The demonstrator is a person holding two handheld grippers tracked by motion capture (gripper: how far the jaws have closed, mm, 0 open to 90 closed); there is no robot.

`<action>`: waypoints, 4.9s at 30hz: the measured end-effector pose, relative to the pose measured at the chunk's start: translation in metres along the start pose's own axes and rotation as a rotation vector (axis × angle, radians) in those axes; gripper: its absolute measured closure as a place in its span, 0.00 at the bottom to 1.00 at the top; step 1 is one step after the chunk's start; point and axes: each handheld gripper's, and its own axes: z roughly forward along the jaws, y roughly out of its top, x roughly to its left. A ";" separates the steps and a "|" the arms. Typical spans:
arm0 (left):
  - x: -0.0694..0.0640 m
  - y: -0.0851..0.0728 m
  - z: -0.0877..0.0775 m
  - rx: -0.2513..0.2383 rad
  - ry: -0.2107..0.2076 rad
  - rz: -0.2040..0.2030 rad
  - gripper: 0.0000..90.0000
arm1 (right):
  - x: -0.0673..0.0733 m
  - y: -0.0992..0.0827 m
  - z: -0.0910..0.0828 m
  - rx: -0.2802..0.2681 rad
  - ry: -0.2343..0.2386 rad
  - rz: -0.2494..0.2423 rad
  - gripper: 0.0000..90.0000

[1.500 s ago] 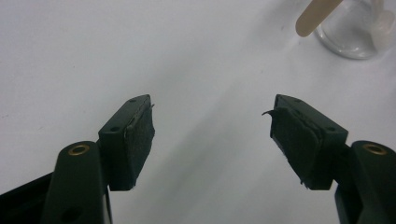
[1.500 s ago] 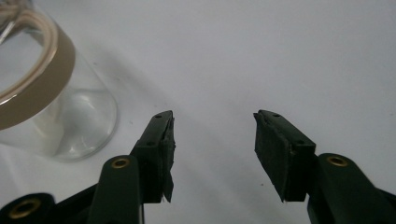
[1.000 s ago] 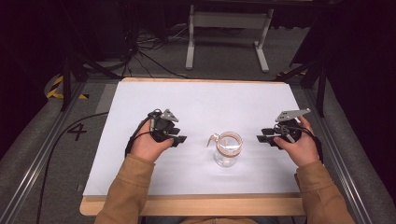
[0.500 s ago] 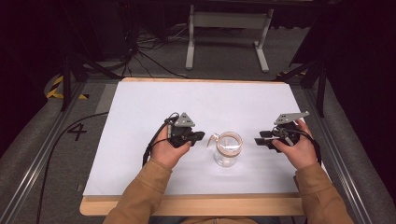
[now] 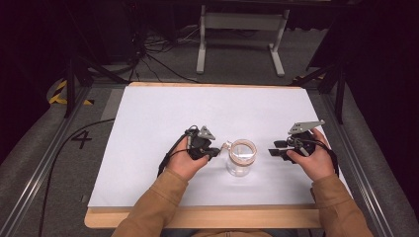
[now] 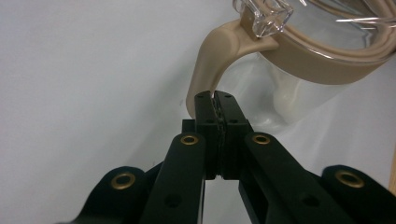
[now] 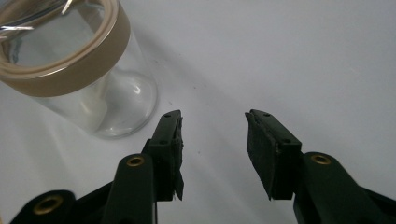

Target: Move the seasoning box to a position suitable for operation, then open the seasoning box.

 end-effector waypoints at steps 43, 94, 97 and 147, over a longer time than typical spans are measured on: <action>0.024 0.024 0.012 -0.080 -0.015 0.021 0.99 | 0.015 -0.035 -0.018 -0.049 -0.028 0.008 0.92; 0.031 -0.003 -0.033 -0.123 0.019 -0.072 0.93 | 0.066 -0.007 0.056 -0.034 0.113 -0.235 1.00; 0.031 -0.002 -0.032 -0.124 0.014 -0.072 0.93 | 0.069 -0.007 0.056 -0.035 0.123 -0.243 1.00; 0.027 0.044 0.009 -0.276 -0.202 -0.023 0.96 | 0.075 -0.035 0.013 -0.166 0.083 -0.122 0.99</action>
